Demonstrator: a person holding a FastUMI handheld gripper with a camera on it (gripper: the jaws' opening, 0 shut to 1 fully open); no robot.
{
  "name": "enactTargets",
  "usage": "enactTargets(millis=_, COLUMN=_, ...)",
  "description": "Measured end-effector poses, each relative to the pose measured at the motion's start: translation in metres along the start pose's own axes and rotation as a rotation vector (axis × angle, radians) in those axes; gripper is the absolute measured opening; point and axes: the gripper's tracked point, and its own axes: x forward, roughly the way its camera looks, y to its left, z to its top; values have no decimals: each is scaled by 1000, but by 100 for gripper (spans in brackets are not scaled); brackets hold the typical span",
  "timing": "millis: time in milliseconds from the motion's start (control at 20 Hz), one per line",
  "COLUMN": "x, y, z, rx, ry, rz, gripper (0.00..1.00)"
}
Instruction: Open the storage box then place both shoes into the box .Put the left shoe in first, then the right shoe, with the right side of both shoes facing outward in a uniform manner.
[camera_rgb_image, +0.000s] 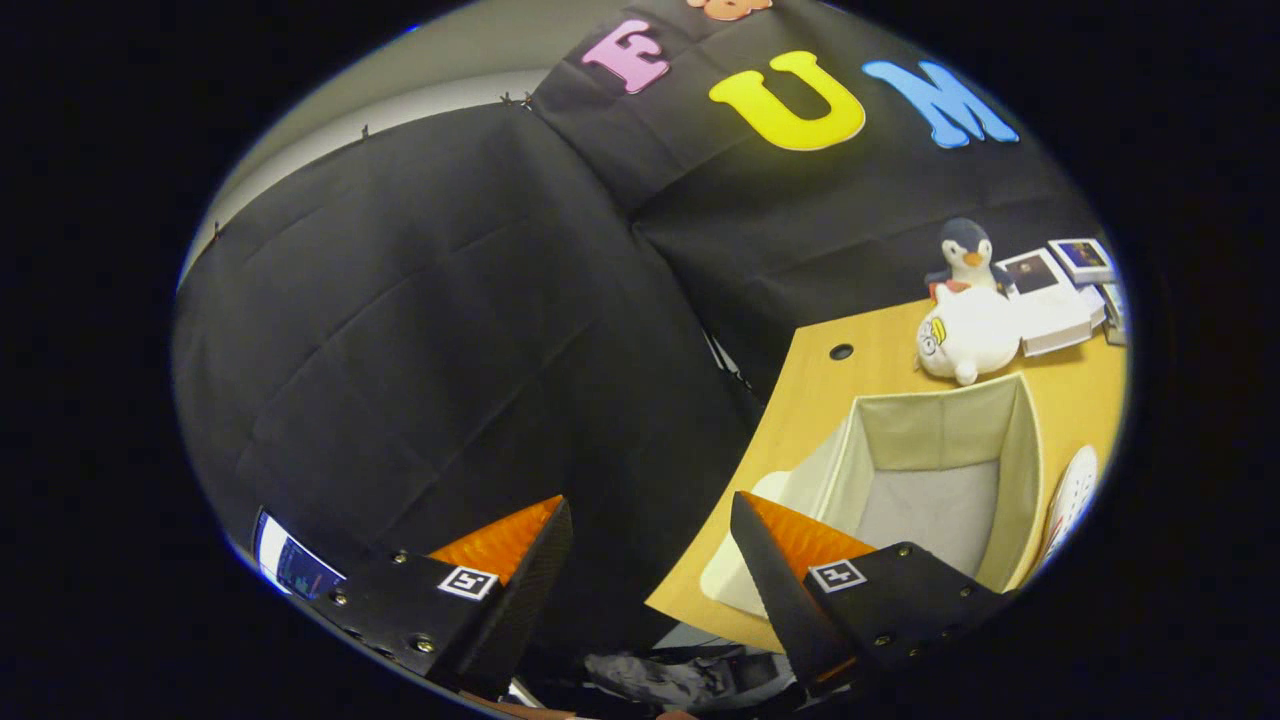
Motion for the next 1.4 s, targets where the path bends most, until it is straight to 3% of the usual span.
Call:
enactTargets(millis=800, x=-133, y=-199, z=48, rx=-42, ry=-121, rz=-369, gripper=97)
enactTargets(millis=1400, x=-177, y=-322, z=-3, rx=-16, ry=-36, rz=-583, gripper=98)
